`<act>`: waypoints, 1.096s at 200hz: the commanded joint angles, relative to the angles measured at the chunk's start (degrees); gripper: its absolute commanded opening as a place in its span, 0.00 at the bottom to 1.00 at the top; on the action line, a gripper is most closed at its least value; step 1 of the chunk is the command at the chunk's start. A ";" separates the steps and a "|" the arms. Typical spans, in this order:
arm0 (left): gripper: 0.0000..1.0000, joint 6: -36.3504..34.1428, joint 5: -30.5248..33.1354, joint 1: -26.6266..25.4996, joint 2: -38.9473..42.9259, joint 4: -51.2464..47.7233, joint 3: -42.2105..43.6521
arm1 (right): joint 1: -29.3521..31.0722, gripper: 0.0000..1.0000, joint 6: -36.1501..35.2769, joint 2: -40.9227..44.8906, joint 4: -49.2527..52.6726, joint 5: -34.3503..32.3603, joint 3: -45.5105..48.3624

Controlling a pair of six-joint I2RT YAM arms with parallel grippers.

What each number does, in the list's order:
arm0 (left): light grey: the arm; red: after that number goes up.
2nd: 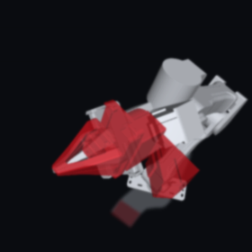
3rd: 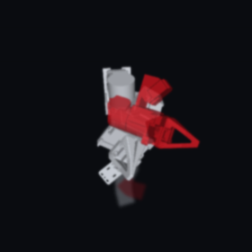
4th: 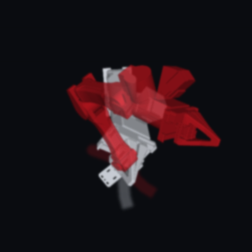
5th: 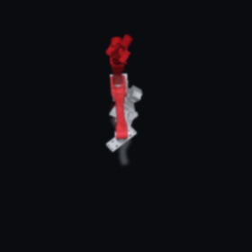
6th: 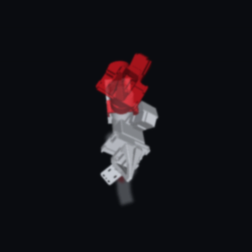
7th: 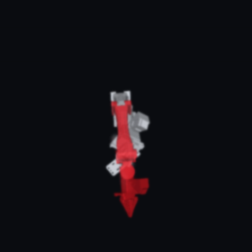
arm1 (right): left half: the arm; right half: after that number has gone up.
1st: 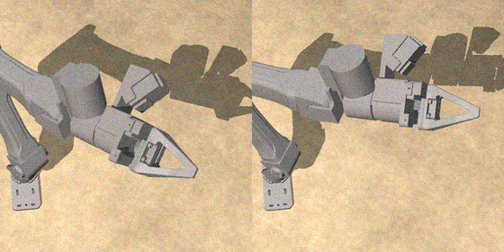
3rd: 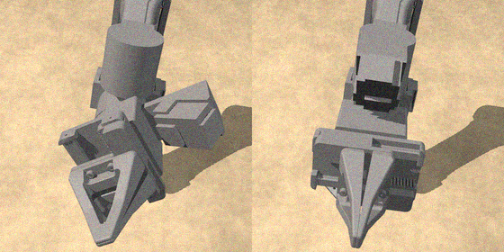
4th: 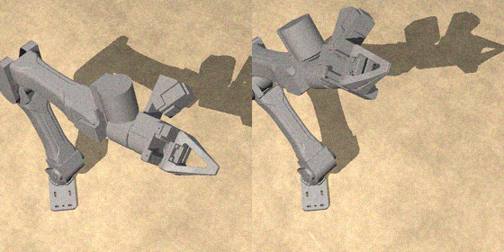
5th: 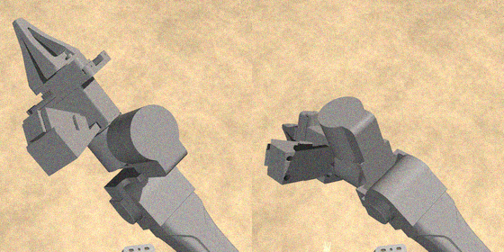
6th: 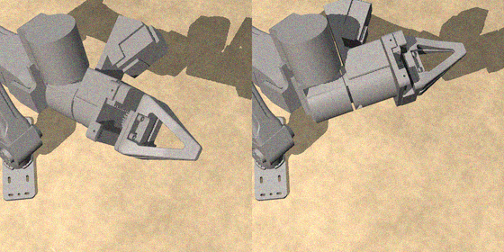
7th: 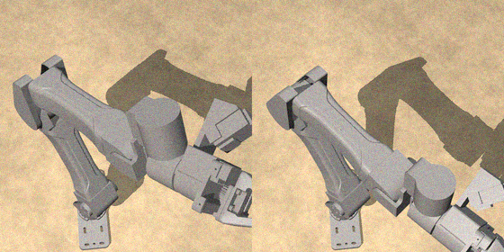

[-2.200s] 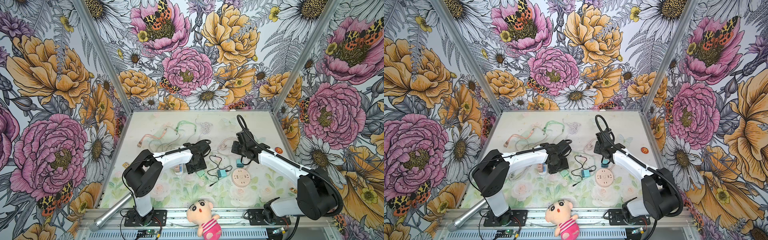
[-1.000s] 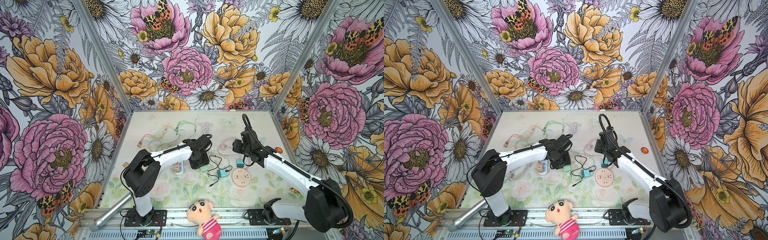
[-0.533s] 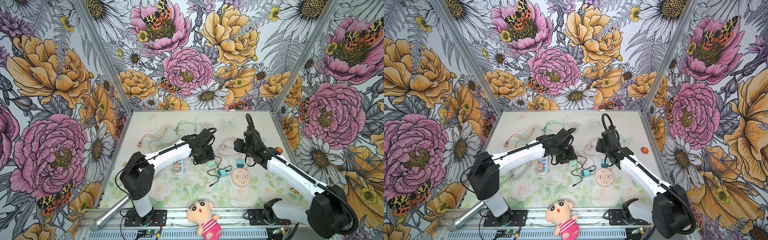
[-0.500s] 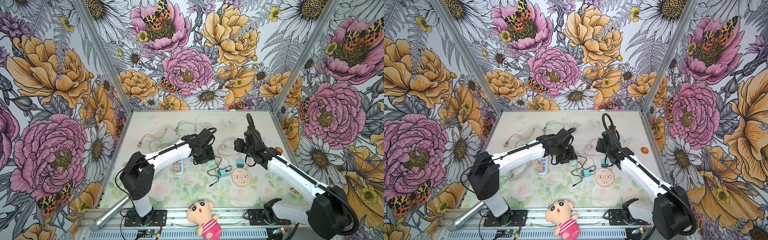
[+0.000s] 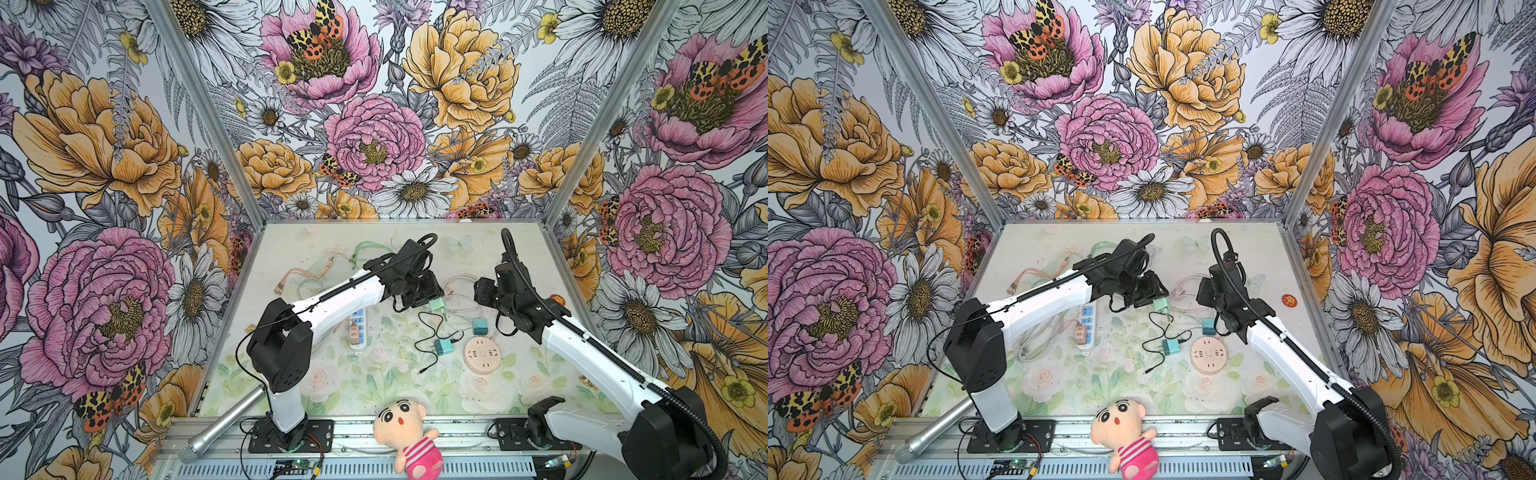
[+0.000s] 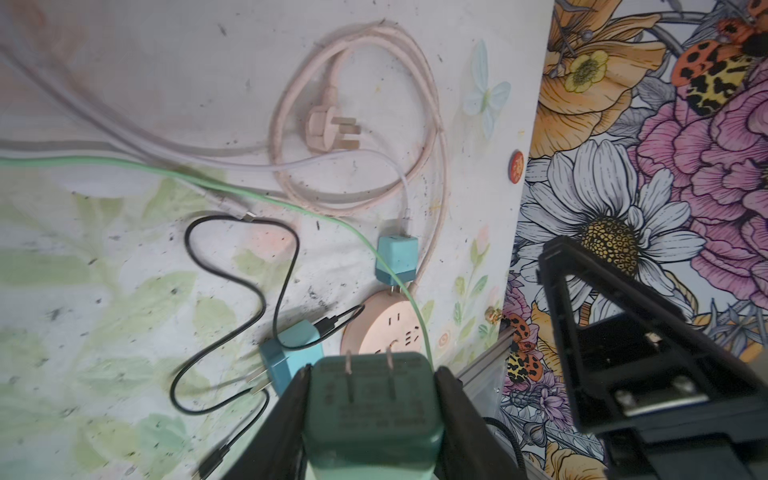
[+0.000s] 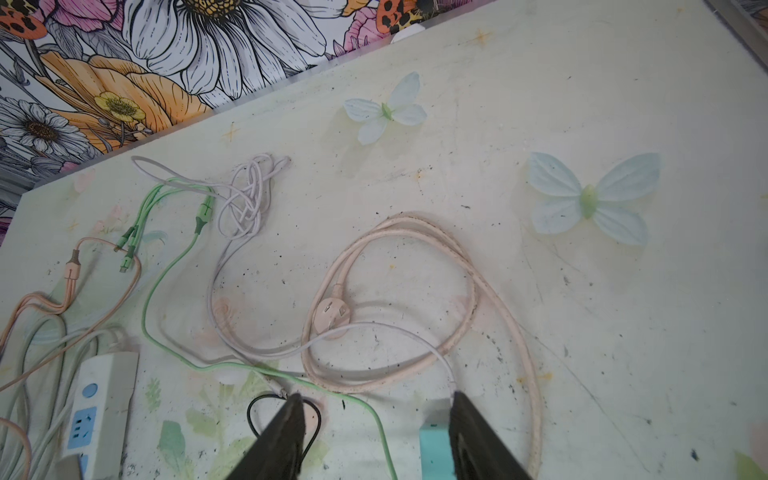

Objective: Insert the plug
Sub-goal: 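Lift the light green charger with the left gripper off the table, then hold the green charger up with the left gripper while the right gripper reaches toward it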

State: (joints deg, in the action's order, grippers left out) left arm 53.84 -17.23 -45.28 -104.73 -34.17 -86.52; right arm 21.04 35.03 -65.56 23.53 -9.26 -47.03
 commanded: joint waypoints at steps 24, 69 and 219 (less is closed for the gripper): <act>0.26 0.29 -0.13 0.56 -1.22 3.21 -0.81 | -1.02 0.57 0.26 3.23 2.09 -0.98 -0.77; 0.27 3.69 6.73 3.65 8.73 5.66 8.72 | -1.35 0.56 1.83 6.70 0.53 4.03 -1.24; 0.27 9.43 13.63 9.14 21.41 15.28 16.07 | 16.28 0.56 -3.29 11.47 -32.24 5.54 11.02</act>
State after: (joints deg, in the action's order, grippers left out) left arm 63.13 -5.96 -36.86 -84.88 -21.32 -69.63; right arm 34.11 33.32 -53.06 -2.31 -0.89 -34.89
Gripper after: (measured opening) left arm 0.453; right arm 0.559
